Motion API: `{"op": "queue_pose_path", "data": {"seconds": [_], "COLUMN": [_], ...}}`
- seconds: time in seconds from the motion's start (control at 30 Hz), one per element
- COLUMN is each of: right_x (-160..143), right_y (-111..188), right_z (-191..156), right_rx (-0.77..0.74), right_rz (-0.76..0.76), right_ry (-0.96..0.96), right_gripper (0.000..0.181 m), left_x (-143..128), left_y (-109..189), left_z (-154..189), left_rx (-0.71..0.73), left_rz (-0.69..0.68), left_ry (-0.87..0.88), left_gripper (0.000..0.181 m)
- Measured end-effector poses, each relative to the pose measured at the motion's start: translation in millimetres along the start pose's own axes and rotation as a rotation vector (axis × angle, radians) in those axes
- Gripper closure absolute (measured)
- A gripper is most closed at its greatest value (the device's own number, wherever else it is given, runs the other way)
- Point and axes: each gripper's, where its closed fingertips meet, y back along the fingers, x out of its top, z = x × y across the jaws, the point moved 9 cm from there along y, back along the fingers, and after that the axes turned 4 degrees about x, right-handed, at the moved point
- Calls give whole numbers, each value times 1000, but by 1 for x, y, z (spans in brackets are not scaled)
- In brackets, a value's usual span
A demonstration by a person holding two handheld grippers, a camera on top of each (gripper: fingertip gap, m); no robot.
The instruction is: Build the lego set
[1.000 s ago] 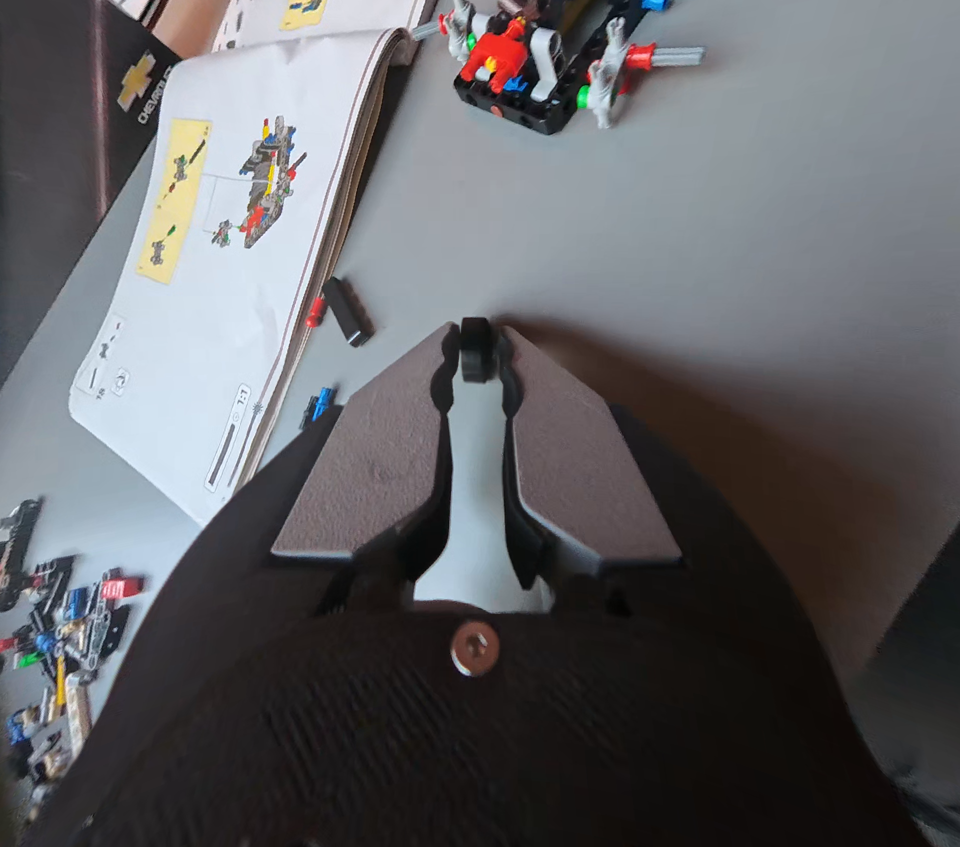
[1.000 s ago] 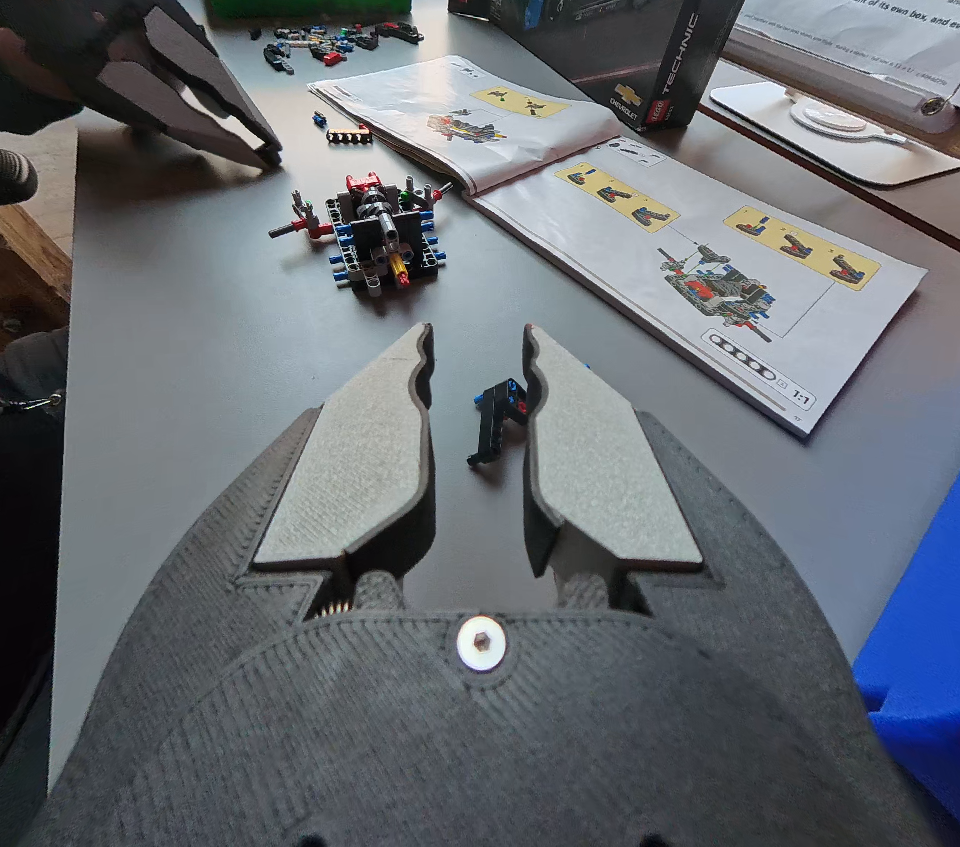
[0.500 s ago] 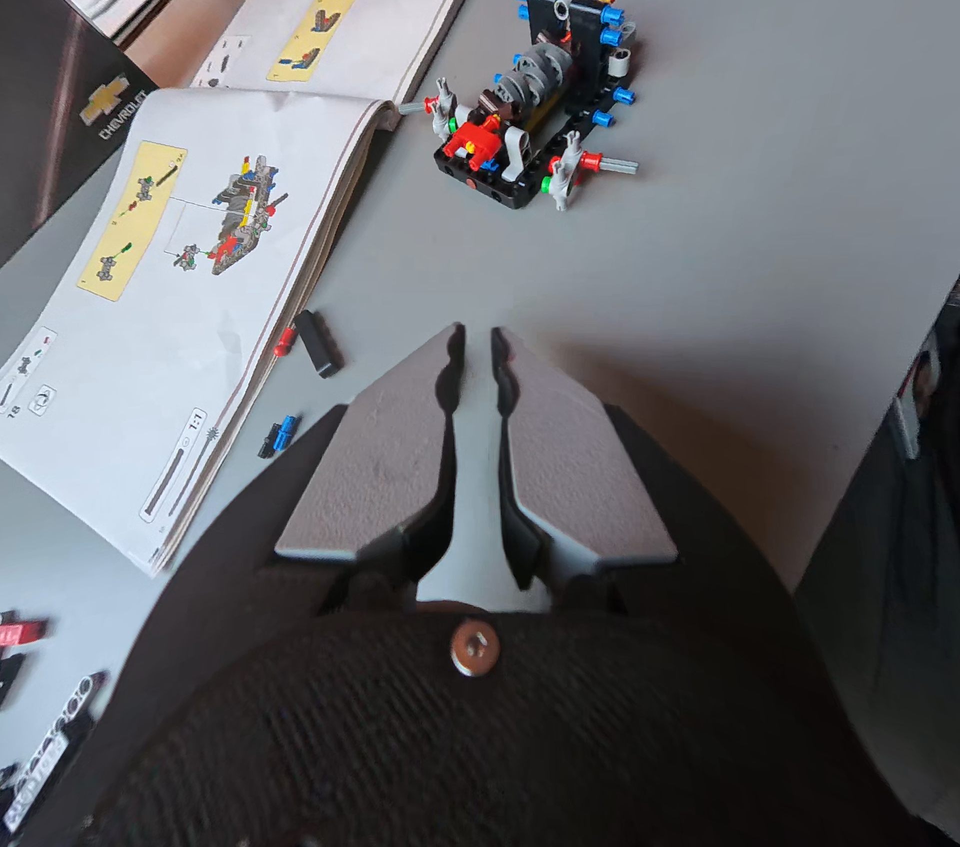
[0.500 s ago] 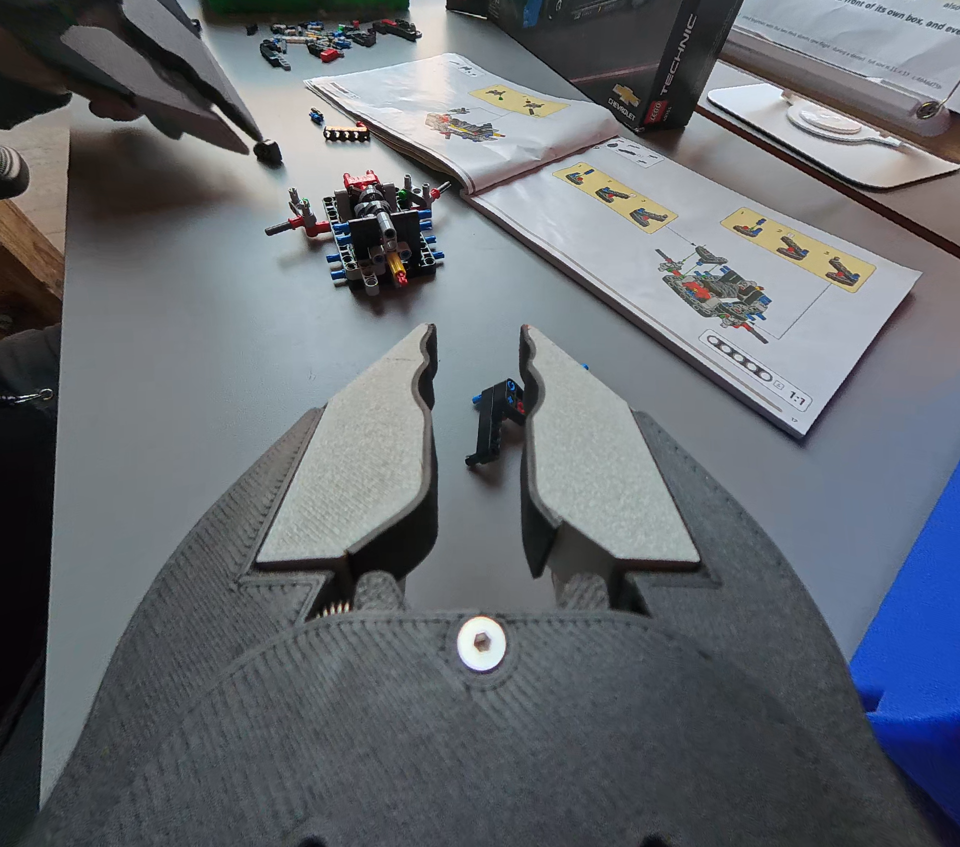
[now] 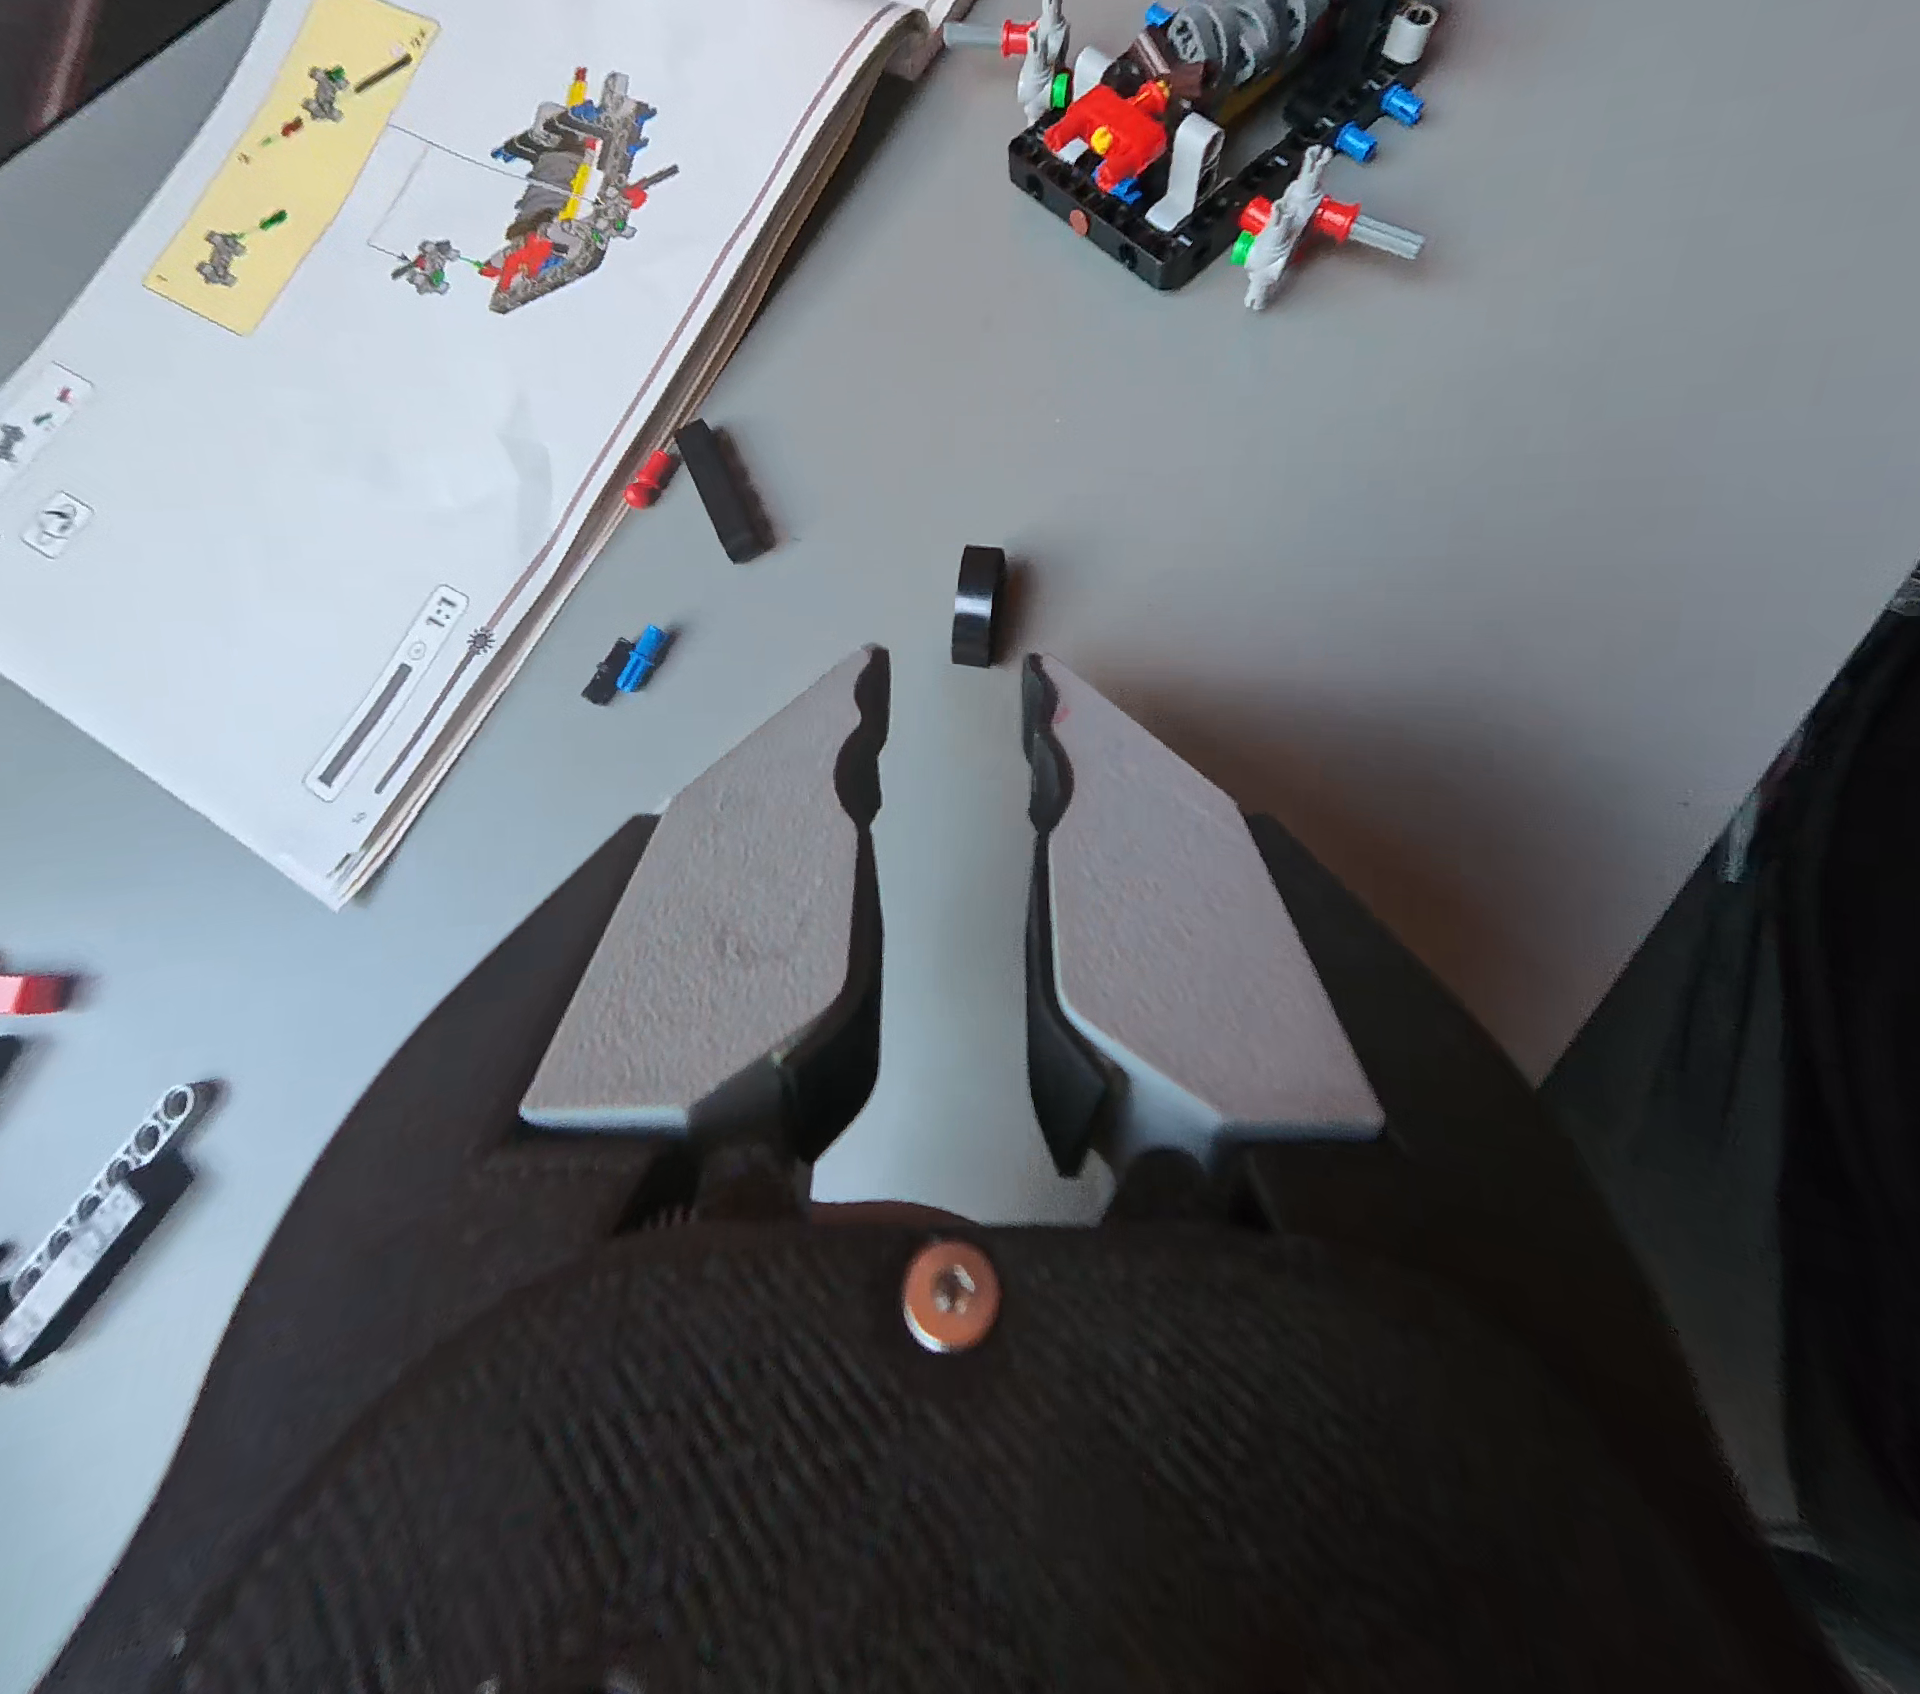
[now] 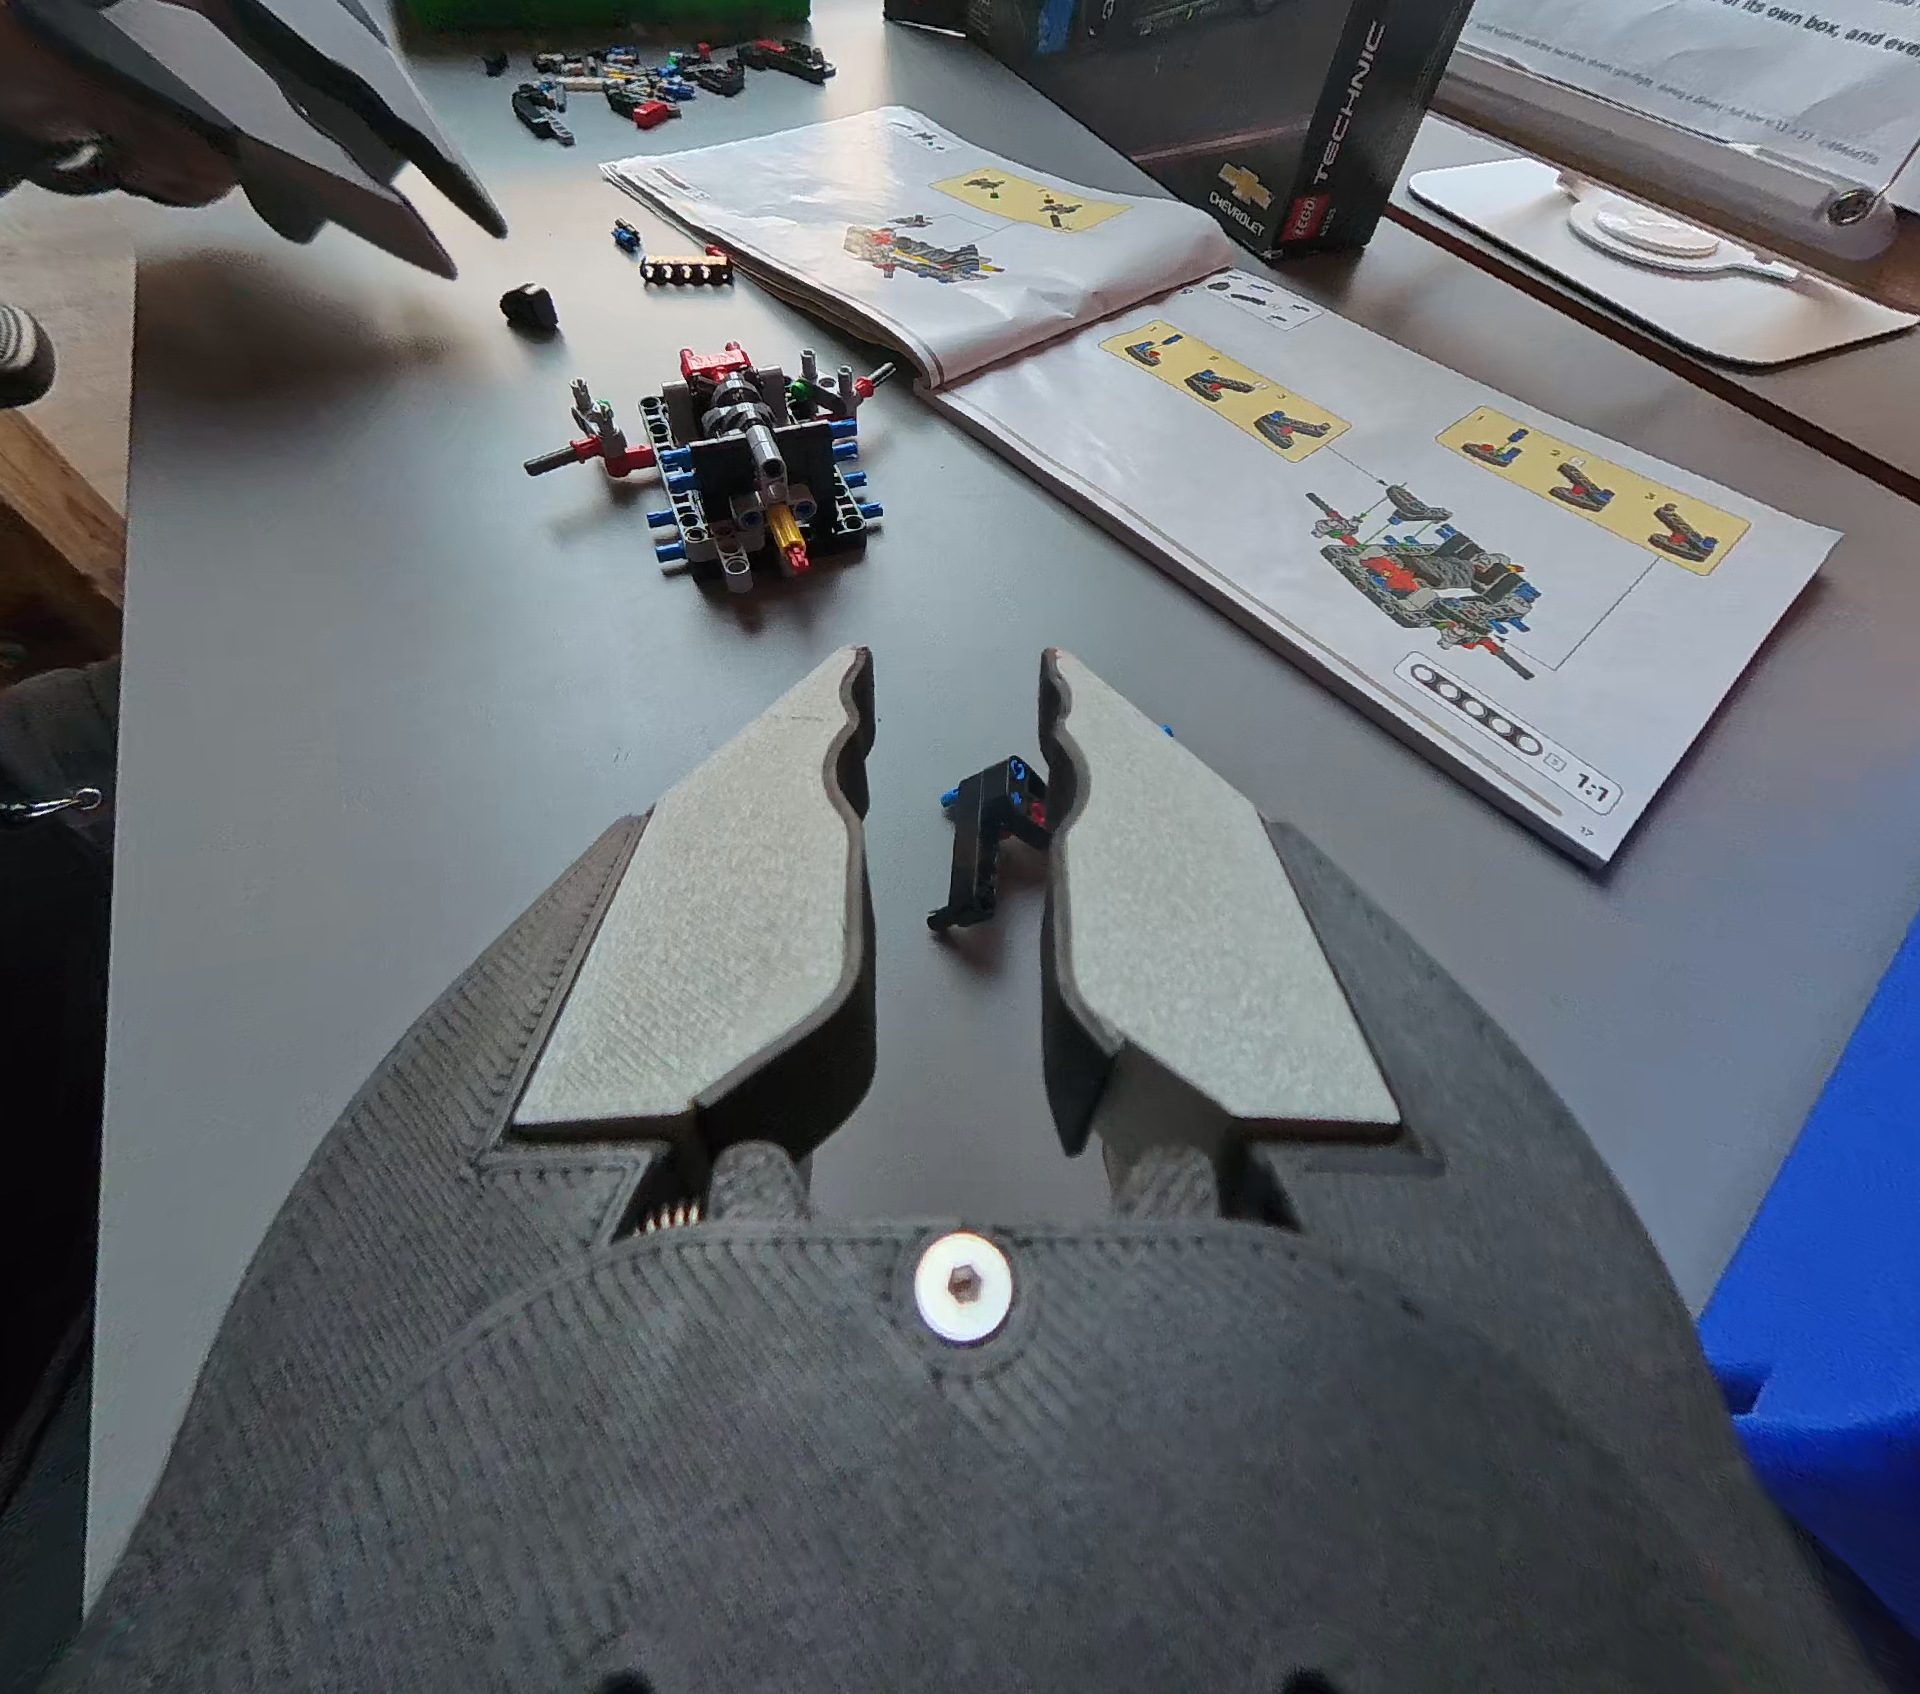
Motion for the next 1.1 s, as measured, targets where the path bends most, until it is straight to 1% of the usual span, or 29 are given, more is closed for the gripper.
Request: {"op": "queue_pose_path", "data": {"seconds": [0.13, 0.37, 0.43, 0.53, 0.67, 0.77, 0.87, 0.93, 1.03, 1.1], "right_x": [0, 0, 0, 0, 0, 0, 0, 0, 7, 17], "right_y": [0, 0, 0, 0, 0, -1, 0, 0, -1, -8], "right_z": [0, 0, 0, 0, -1, -1, -2, -4, -18, -37], "right_rx": [-4, 4, 3, 7, 13, 16, 17, 25, 81, 189], "right_rz": [1, -2, -1, 1, -2, -3, 0, 4, 49, 89], "right_ry": [2, -5, -4, -1, 8, 12, 15, 29, 60, 33], "right_gripper": [154, 154, 154, 155, 156, 156, 157, 159, 163, 163], "left_x": [-1, 6, 7, 7, 14, 22, 30, 36, 40, 43], "left_y": [-10, -20, -22, -26, -27, -30, -33, -32, -26, -23], "left_z": [0, 0, 1, 3, 14, 30, 48, 62, 81, 91], "left_rx": [-22, -41, -51, -71, -71, -65, -46, -15, 126, 230], "left_rz": [-31, -37, -43, -58, -24, 9, 30, 100, 265, 348], "left_ry": [-1, -15, -21, -35, -107, -238, -411, -565, -807, -907], "left_gripper": [158, 158, 160, 176, 176, 176, 176, 176, 177, 177]}}
